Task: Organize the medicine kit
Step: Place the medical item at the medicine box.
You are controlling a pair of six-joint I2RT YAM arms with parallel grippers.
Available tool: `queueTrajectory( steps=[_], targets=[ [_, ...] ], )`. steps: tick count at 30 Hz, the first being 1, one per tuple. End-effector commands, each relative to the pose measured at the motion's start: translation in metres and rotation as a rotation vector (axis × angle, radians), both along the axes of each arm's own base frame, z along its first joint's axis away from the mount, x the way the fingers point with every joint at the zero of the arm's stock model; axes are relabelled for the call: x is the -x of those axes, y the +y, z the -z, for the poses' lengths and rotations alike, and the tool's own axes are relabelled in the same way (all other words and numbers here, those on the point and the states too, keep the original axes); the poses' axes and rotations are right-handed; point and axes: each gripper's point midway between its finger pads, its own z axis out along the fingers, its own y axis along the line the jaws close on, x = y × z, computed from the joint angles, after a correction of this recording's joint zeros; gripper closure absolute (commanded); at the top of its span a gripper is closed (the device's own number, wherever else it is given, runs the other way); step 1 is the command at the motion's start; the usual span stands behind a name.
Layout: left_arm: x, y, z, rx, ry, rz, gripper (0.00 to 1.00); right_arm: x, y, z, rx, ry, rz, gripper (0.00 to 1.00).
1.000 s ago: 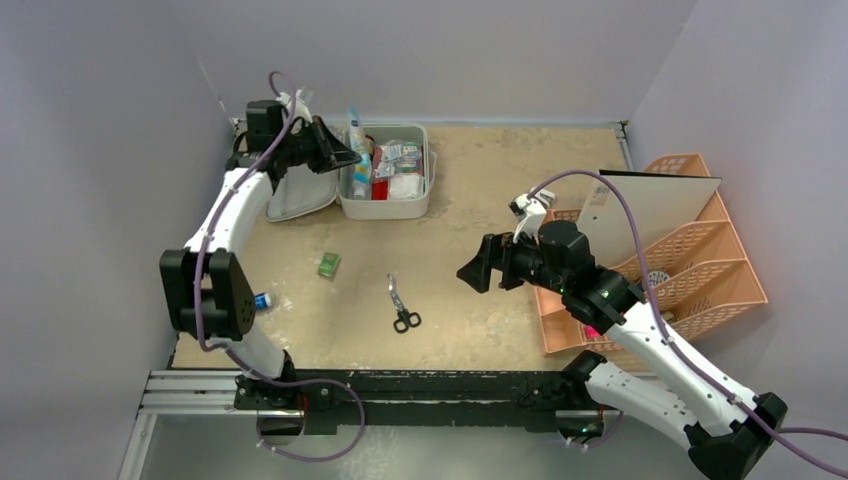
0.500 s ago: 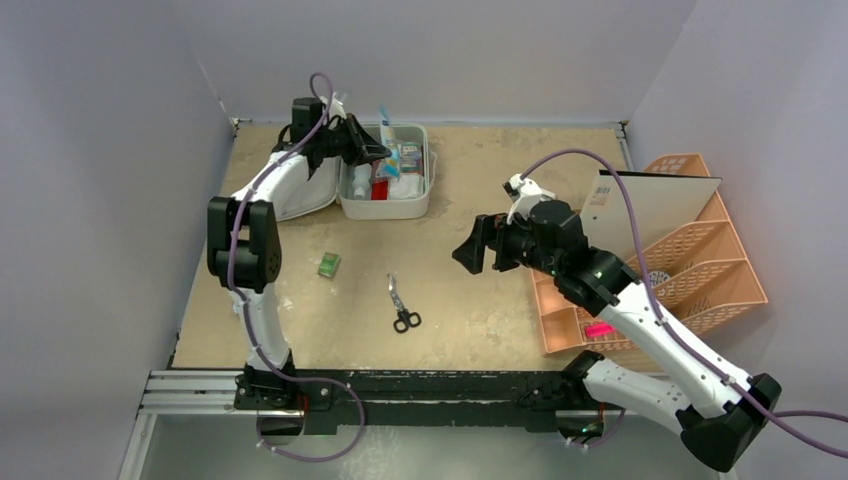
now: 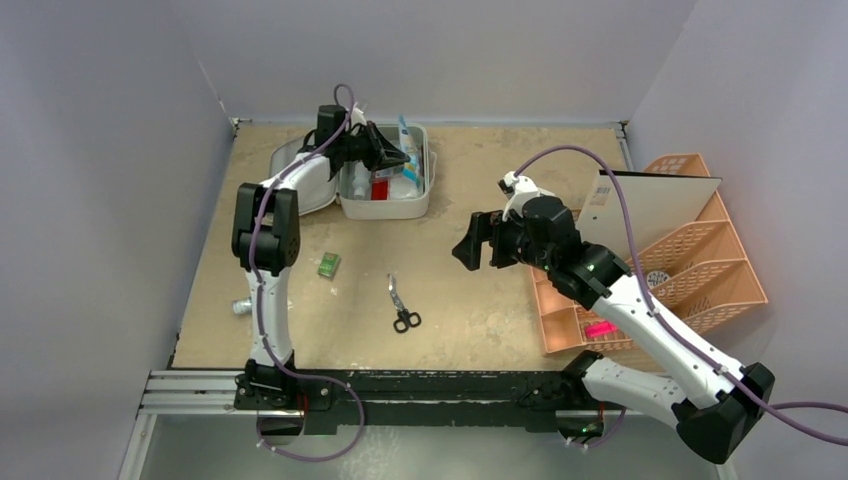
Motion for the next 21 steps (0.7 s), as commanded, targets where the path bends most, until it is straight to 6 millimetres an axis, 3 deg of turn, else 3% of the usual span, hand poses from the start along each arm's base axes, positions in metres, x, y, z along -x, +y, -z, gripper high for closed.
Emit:
queueTrajectory(
  steps=[1, 6, 10, 16, 21],
  targets=[
    [-0.010, -0.009, -0.012, 0.039, -0.055, 0.017, 1.00, -0.008, 0.003, -0.016, -0.020, -0.046, 0.002, 0.01],
    [-0.014, -0.010, 0.005, 0.027, -0.037, 0.031, 1.00, -0.008, 0.002, -0.014, -0.014, -0.042, 0.012, 0.01],
    [-0.019, 0.001, 0.025, -0.067, -0.011, 0.011, 1.00, -0.009, 0.001, -0.013, -0.011, -0.042, 0.014, 0.01],
    [-0.022, 0.017, 0.041, -0.163, 0.006, -0.014, 0.80, -0.009, -0.001, -0.014, -0.006, -0.051, 0.021, 0.01],
    [-0.024, 0.027, 0.044, -0.249, -0.010, -0.029, 0.73, -0.008, -0.001, -0.012, -0.004, -0.049, 0.017, 0.01]
  ],
)
